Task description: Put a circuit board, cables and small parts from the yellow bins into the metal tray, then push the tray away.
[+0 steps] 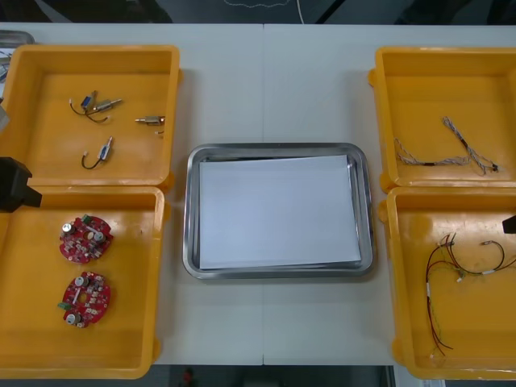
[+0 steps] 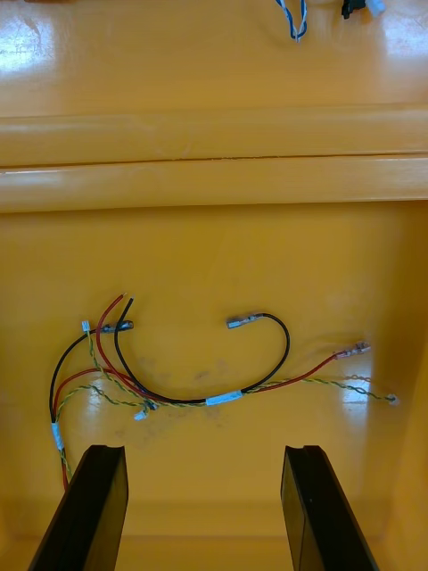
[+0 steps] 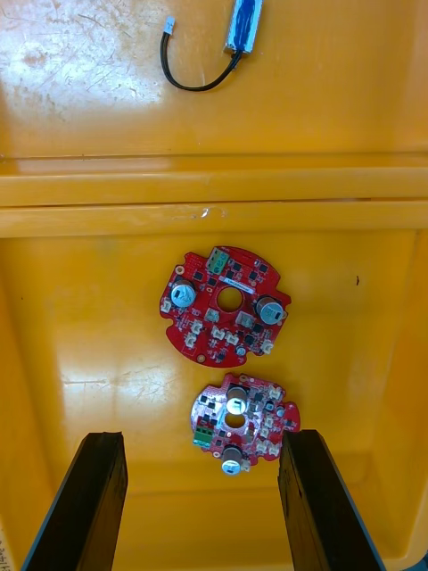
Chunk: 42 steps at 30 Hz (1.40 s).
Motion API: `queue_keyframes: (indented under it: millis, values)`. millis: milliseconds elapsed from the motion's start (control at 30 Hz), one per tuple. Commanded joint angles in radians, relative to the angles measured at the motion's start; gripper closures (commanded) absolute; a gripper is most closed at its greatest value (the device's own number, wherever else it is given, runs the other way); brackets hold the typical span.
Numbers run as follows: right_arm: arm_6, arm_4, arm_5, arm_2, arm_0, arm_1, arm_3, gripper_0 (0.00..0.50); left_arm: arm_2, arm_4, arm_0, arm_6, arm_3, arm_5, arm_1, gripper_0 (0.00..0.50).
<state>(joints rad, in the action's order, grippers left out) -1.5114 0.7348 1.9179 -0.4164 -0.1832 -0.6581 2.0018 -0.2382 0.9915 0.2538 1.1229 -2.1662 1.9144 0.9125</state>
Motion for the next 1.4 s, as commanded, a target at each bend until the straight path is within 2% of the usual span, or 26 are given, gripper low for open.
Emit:
queue_keyframes:
  millis: [33,1400]
  values:
    - [0.026,0.006,0.002,0.004,0.007,0.002,0.028,0.0,-0.029,-0.01,-0.019,0.044,-0.026,0.005,0.046,0.0]
    - [0.026,0.006,0.002,0.004,0.007,0.002,0.028,0.0,-0.029,-0.01,-0.019,0.044,-0.026,0.005,0.046,0.0]
